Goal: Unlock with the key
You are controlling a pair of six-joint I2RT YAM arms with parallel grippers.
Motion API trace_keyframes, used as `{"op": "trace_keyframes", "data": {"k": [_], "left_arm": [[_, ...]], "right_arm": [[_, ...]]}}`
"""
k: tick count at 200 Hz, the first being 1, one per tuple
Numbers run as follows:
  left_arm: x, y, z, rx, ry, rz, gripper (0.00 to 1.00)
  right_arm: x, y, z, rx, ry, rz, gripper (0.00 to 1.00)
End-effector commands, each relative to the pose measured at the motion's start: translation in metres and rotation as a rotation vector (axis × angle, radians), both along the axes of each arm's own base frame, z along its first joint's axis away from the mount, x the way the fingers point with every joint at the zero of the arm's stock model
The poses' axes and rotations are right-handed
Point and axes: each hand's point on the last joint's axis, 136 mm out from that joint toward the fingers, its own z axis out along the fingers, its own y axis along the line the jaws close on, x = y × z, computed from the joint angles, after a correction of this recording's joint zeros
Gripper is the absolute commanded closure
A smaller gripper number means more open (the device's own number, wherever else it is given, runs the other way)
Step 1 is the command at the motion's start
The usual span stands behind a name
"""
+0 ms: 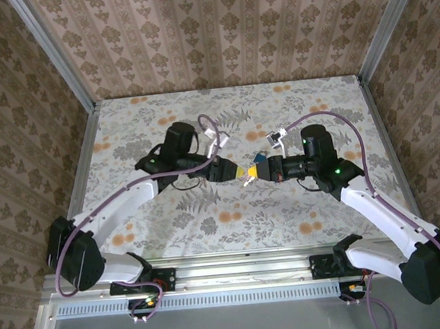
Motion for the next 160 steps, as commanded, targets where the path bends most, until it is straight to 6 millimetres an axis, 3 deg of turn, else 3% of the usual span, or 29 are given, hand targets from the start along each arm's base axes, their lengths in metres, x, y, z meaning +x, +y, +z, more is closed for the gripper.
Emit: {"op": "trace_keyframes", "data": {"k": [1,46,70,107,128,160], "left_arm": [[0.010,0.011,0.024,-0.088,-0.048,0.086,0.54],[0.005,0.019,0.034,-0.197,-0.061,0.129,0.54],[0.005,0.020,0.035,-0.270,-0.055,0.157,0.46],[0.003,0.011,0.037,-0.297,-0.065,0.148,0.41],[0.002,0.004,0.044,-0.333,-0.077,0.129,0.41],[0.000,-0.004,0.051,-0.387,-0.065,0.092,0.49]], "right_arm": [[0.006,0.001,0.014,0.013,-0.023,-0.024,1.00],[0.019,-0.004,0.031,0.070,-0.049,-0.118,1.00],[0.025,-0.006,0.042,0.124,-0.055,-0.159,1.00],[0.027,-0.009,0.055,0.170,-0.077,-0.195,1.00],[0.027,-0.009,0.058,0.197,-0.072,-0.199,1.00],[0.028,-0.011,0.057,0.214,-0.067,-0.216,1.00]]}}
